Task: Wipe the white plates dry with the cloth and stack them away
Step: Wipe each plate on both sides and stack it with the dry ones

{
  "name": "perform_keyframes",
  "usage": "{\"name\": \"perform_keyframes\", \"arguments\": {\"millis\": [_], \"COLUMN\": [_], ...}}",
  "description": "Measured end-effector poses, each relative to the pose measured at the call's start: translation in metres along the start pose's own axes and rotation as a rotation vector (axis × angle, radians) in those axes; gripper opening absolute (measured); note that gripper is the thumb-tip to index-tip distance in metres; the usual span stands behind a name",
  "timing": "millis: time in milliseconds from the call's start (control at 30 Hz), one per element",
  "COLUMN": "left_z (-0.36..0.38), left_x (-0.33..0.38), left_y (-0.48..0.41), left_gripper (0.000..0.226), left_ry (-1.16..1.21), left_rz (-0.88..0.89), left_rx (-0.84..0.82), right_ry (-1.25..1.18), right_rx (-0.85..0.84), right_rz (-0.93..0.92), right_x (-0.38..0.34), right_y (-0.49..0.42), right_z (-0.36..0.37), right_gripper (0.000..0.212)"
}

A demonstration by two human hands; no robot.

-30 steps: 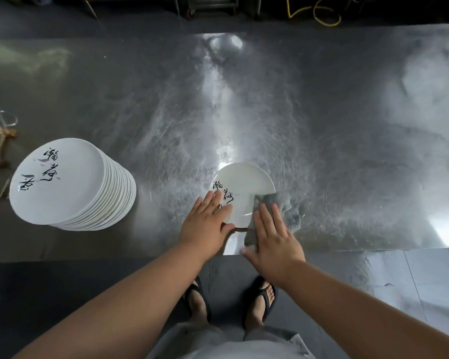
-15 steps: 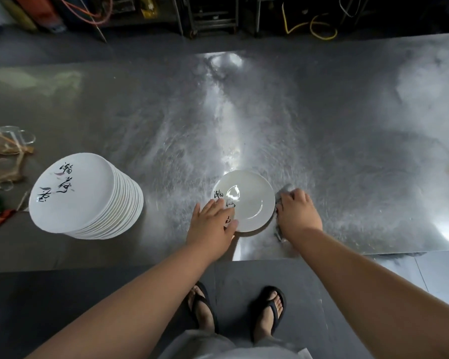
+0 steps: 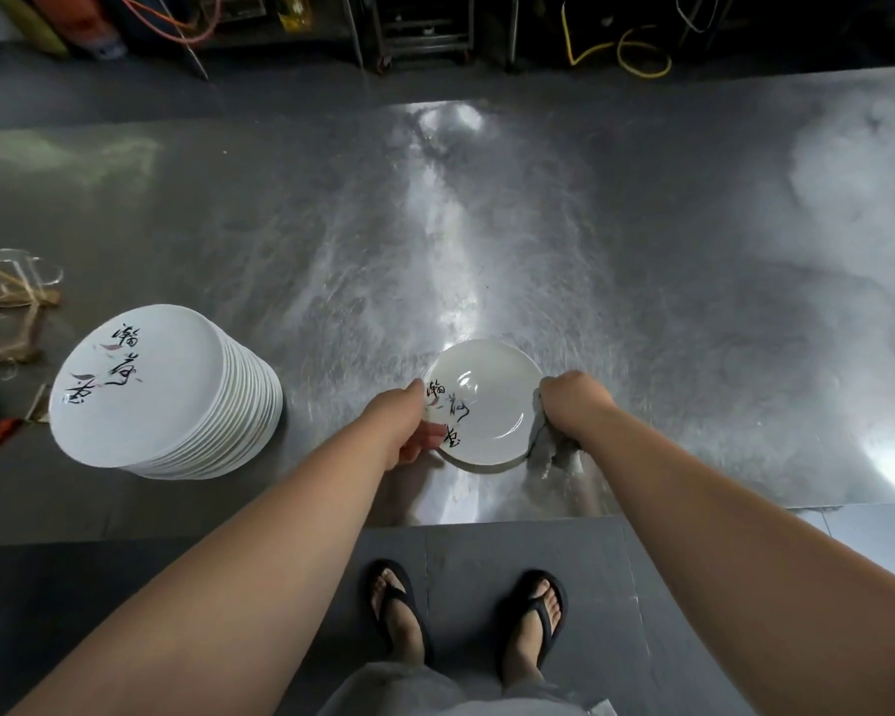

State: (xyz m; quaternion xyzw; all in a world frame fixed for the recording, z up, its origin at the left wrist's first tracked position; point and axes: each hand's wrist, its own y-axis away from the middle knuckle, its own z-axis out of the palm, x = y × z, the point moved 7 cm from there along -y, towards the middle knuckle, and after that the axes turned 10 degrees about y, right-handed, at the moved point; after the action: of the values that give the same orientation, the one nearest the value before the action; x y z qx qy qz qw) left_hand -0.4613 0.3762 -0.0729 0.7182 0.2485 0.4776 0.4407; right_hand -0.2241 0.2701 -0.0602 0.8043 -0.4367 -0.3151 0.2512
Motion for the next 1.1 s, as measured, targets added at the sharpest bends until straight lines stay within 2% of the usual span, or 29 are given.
{"name": "perform_keyframes", "arguments": {"millis": [67,167,233,367,467,567,633,667,800,900,1000,1067,1100], "left_z": [-0.001,0.000,0.000,-0.007,-0.014,-0.018,-0.019,-0.019,-0.022,-0.022,-0.016,-0.012,-0.009], "left_x": [-0.002,-0.005,-0.006,-0.002,-0.001,-0.004,-0.005,-0.006,-0.005,0.002,0.011,0.018,0.021], "left_y": [0.003,0.014,0.019,0.030,0.037,0.044,0.049,0.052,0.061,0.071,0.079,0.085,0.089], "left_gripper": [0.055,0.068,0.064,0.041,0.034,0.055,0.055,0.052,0.044,0.039,0.038,0.038,0.039], "left_ry": [0.032,0.170,0.334,0.593,0.607,0.573,0.551,0.540,0.533,0.498,0.468,0.514,0.537], "left_rz": [-0.017,-0.020,-0.012,-0.014,-0.009,0.016,0.045,0.057,0.107,0.162,0.219,0.250,0.265], "left_rx": [-0.024,-0.075,-0.100,-0.177,-0.195,-0.227,-0.303,-0.335,-0.406,-0.435,-0.431,-0.434,-0.448], "right_ry": [-0.017,-0.238,-0.345,-0.464,-0.422,-0.274,-0.198,-0.209,-0.392,-0.363,-0.082,0.335,0.513], "right_rx": [-0.039,-0.010,0.063,0.119,0.138,0.089,0.091,0.114,0.196,0.331,0.406,0.345,0.312], "right_rz": [-0.028,-0.030,-0.045,-0.129,-0.160,-0.160,-0.125,-0.104,-0.093,-0.356,-0.765,-0.949,-0.963], "right_x": [0.001,0.011,0.013,0.015,0.023,0.029,0.032,0.031,0.015,-0.022,-0.063,-0.075,-0.072], "right_y": [0.003,0.017,0.038,0.072,0.075,0.073,0.072,0.075,0.092,0.117,0.147,0.158,0.160], "right_z": [0.001,-0.006,-0.014,-0.013,-0.007,-0.001,-0.003,-0.008,-0.035,-0.053,-0.038,0.005,0.026], "right_gripper": [0.034,0.030,0.034,0.031,0.032,0.029,0.023,0.022,0.042,0.021,0.036,0.057,0.070]}}
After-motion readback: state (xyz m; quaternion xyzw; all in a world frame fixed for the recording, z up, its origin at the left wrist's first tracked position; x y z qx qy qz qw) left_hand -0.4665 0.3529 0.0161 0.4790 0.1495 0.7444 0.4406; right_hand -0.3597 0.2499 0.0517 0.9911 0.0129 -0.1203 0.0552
